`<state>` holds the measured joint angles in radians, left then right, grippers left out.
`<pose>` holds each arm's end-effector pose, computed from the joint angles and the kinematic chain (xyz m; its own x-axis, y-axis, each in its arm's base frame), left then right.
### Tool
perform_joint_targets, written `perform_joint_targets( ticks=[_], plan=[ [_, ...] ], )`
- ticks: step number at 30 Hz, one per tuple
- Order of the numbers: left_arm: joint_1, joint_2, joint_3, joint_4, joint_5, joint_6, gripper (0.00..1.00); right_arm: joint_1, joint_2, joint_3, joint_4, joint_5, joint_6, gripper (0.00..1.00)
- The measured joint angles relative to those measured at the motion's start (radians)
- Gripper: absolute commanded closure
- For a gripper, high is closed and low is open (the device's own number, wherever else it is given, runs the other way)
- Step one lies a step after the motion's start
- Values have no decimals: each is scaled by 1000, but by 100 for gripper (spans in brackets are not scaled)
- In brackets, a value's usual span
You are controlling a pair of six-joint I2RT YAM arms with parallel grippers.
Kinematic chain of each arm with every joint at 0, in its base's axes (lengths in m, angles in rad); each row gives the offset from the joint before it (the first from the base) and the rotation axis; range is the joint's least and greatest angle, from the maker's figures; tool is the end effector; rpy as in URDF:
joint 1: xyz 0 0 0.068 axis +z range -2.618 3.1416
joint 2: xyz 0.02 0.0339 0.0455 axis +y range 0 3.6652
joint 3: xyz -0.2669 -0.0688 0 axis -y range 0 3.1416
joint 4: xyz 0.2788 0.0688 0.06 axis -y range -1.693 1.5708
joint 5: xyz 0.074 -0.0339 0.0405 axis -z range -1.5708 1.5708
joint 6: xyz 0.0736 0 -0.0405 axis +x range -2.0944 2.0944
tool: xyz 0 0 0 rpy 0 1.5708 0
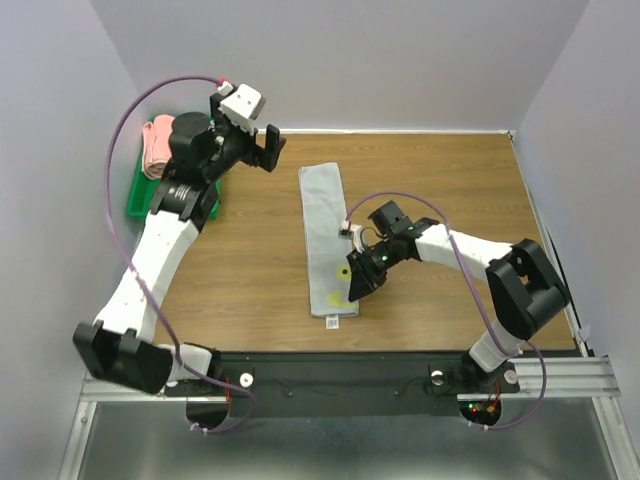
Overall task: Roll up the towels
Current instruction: Fold the towel
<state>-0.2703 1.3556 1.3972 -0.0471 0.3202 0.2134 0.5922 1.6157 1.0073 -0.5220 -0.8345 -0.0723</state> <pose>0.3628 -0.1246 0.4450 0.1127 0.1774 -0.9777 0.5453 0.8115 0.2101 0.2580 0.2393 0.1584 -0.7026 -0.5311 -0.4736 -0.6895 0.3434 0.6377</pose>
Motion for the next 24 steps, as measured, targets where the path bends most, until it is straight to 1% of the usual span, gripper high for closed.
perform_joint_targets(
  ticks=[3,5,7,9,10,11,12,14,16,17,18,21,24],
  plan=[
    [-12,-88,-14,0,38,53,1,14,58,-17,-1,-15,0,68],
    [-14,-133,-60,-10,60,83,1,19,120,-18,0,-20,-2,69],
    [-19,-164,-148,-24,79,129,1,19,179,-18,4,-19,-3,71],
    [-31,-194,-242,-58,78,175,2,16,251,-17,5,-33,2,71],
    [-50,-211,-302,-90,74,219,7,15,269,-14,3,-43,7,72],
    [-71,-233,-360,-108,72,261,18,16,281,-7,2,-54,10,71],
    [-89,-253,-406,-132,72,290,22,16,286,-2,0,-58,11,71],
    [-143,-330,-510,-209,71,381,29,17,294,2,-1,-67,14,69],
    [-218,-437,-609,-251,46,464,29,17,294,2,-2,-72,14,62],
    [-253,-484,-644,-271,40,497,29,17,293,4,-5,-79,13,54],
    [-294,-526,-671,-282,32,527,29,18,291,6,-9,-81,13,51],
    [-463,-603,-764,-296,-18,610,33,18,269,15,-23,-90,13,47],
    [-641,-573,-818,-298,-82,627,36,21,225,27,-29,-80,14,48]
  ],
)
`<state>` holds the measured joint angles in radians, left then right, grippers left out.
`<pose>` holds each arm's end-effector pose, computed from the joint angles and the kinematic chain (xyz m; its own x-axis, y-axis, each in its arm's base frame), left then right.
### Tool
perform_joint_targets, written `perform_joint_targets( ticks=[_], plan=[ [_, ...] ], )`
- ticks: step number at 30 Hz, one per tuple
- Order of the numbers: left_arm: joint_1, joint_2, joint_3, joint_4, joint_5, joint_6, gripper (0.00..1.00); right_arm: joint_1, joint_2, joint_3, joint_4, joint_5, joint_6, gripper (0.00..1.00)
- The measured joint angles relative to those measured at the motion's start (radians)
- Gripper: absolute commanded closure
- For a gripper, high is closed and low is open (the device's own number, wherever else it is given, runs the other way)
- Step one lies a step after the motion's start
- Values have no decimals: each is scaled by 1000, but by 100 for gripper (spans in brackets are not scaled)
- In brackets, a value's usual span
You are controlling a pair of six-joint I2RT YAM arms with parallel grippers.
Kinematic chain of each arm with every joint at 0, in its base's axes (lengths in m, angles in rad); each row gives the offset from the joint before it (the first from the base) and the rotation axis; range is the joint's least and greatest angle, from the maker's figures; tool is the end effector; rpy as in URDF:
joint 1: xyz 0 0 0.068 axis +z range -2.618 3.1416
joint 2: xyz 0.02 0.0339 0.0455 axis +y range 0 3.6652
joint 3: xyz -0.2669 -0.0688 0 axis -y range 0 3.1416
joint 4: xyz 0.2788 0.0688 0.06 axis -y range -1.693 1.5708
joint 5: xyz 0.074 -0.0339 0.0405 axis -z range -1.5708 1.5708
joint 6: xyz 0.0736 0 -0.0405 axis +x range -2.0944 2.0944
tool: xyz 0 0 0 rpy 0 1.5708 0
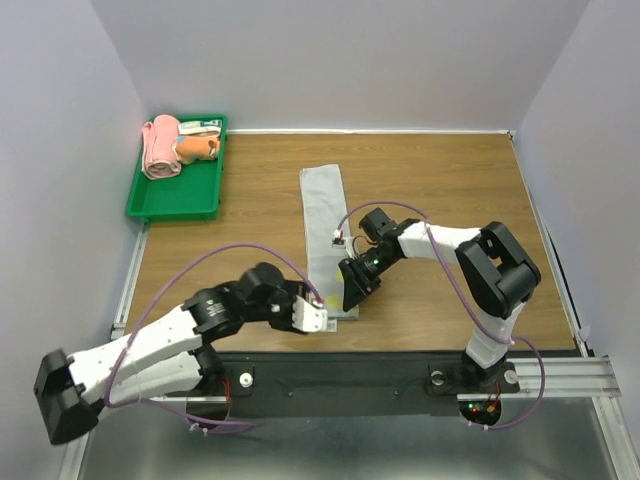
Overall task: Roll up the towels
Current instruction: Fold the towel
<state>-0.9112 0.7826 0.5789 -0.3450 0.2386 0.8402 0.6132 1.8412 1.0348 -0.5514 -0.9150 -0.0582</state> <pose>0.1334 -0.2004 0.2282 0.4506 0.5998 -0.6612 0.8329 -0.0160 0.5532 0.2549 0.2507 0.0948 -0.7696 -0.5849 -0.2561 -0.5336 0.3689 0.7610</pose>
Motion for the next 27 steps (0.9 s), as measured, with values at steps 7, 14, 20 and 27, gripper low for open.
perform_joint_targets(
  ticks=[7,14,20,27],
  plan=[
    [-243,202,-42,109,-90,-58,37,-42,-56,53,3,3,11,52],
    [-272,345,-47,223,-140,-58,41,-164,-55,55,2,-2,22,52],
    [-272,425,-67,308,-173,-40,50,-196,-55,55,1,-3,21,52],
    [-272,496,-95,386,-188,-15,67,-202,-55,55,-2,-3,14,53]
  ],
)
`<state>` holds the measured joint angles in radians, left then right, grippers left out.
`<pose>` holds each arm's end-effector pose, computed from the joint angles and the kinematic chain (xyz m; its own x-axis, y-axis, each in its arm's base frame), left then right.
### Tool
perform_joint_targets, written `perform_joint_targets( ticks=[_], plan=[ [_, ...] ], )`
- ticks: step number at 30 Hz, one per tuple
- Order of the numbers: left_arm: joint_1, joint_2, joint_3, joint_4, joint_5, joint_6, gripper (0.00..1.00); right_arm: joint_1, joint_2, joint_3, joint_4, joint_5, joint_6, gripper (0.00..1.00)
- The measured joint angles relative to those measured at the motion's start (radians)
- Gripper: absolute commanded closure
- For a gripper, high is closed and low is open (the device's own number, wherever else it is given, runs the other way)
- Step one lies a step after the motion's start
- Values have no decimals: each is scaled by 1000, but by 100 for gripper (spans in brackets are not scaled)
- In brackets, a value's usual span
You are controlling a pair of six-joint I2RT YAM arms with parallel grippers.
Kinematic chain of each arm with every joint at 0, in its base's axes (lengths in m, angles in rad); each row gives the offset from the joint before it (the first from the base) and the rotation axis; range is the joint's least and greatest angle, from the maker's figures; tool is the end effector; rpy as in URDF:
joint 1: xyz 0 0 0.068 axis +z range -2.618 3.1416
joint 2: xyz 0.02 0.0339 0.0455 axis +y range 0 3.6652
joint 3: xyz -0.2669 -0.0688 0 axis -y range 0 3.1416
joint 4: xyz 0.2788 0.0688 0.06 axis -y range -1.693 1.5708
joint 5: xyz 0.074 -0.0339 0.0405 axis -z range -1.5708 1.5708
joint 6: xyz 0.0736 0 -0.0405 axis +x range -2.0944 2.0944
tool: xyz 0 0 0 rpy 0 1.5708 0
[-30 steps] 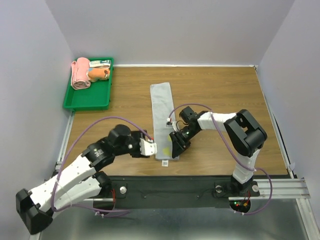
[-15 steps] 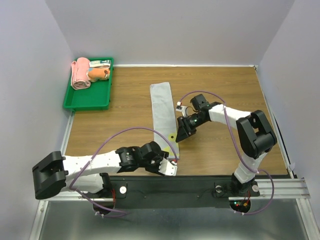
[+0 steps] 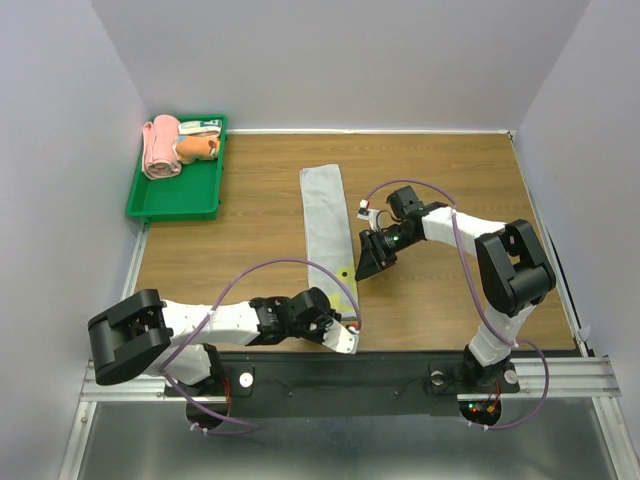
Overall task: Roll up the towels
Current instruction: Fold the towel
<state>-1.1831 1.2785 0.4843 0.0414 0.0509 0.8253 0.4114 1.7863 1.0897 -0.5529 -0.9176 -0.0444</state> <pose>0.1058 -0.2689 0.1114 0.5143 0.6815 -0.5206 0.8266 -0.2323 0.5126 0.3129 0.2003 0.1287 -0.8478 -0.3993 -0.3489 -0.5110 0.4394 0.7387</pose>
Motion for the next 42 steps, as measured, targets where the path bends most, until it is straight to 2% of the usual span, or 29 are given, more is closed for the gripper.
perform_joint_targets(
  ticks=[8,9,10,13,19,25,32,35,36,40,42],
  plan=[
    [5,36,-9,63,2,35,89,-1,0,0,-10,0,-10,53],
    [7,37,-9,63,6,38,97,-2,1,0,-11,0,-11,53],
    [8,37,-9,63,10,40,100,-3,1,0,-13,0,-12,53],
    [10,33,-9,53,21,54,100,-6,2,0,-16,0,-13,53],
    [19,-54,9,-124,118,66,100,-7,2,0,-17,0,-19,53],
    [28,-93,56,-217,177,52,100,-8,1,0,-24,0,-23,53],
    [108,-106,135,-293,249,37,100,-11,0,0,-25,0,-31,53],
    [194,-86,197,-315,289,37,100,-14,0,0,-30,0,-32,46],
    [221,-76,216,-319,294,38,100,-16,0,0,-32,0,-35,31],
    [333,-10,313,-317,333,38,100,-33,-7,0,-42,1,-45,2],
    [373,28,348,-307,346,38,100,-48,-27,7,-50,12,-47,0]
  ],
)
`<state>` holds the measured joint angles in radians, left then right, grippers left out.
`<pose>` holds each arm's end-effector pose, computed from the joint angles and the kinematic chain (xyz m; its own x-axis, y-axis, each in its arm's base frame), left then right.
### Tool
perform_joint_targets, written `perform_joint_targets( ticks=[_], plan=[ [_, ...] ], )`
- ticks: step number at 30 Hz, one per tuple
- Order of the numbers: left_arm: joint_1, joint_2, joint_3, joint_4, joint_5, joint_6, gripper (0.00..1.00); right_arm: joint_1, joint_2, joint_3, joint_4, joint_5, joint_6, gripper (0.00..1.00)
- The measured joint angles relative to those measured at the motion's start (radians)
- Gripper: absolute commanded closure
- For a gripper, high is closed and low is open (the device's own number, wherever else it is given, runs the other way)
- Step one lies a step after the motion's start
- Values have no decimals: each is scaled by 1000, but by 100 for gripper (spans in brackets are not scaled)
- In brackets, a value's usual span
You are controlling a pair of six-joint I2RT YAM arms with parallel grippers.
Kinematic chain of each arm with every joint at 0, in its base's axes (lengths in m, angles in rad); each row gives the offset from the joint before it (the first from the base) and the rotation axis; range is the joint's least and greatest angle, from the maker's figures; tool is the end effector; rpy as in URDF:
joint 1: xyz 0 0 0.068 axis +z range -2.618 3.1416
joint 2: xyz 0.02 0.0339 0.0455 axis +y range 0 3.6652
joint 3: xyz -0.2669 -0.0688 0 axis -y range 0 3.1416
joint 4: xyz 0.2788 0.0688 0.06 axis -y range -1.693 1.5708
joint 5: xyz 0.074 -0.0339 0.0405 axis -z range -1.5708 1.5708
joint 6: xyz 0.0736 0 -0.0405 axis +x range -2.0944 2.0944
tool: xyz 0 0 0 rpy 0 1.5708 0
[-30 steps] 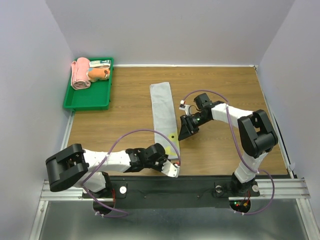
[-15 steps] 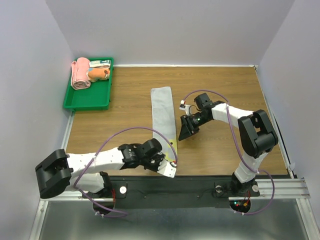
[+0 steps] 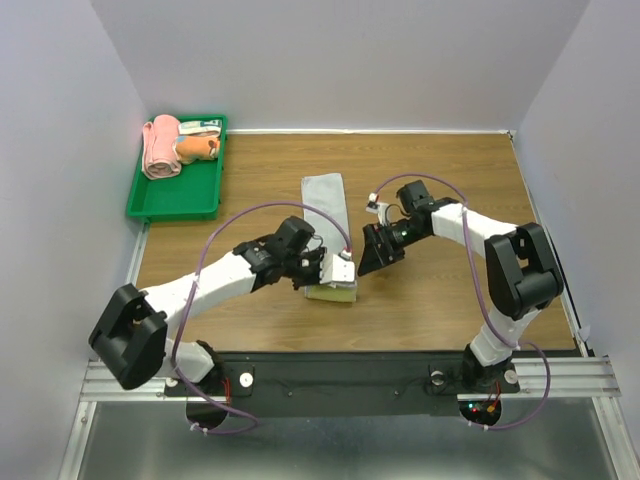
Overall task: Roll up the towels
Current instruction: Fold the towel
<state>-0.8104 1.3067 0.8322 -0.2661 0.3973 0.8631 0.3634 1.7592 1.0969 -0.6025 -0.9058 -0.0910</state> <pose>0.2071 -0.2591 0.2014 0.3549 0.6435 -0.6782 0.9156 -0.0929 0.3911 0.3184 0.1831 0.1377 -0.8475 -0.3823 -0.3682 -0.5201 0.4597 0.7199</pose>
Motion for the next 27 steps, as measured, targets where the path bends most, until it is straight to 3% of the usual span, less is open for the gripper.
perform_joint_targets(
  ticks=[13,27],
  plan=[
    [185,251,119,105,12,30,100,-88,-89,48,0,42,2,0],
    [207,352,161,165,-8,62,100,-87,-78,48,0,42,-6,0]
  ],
)
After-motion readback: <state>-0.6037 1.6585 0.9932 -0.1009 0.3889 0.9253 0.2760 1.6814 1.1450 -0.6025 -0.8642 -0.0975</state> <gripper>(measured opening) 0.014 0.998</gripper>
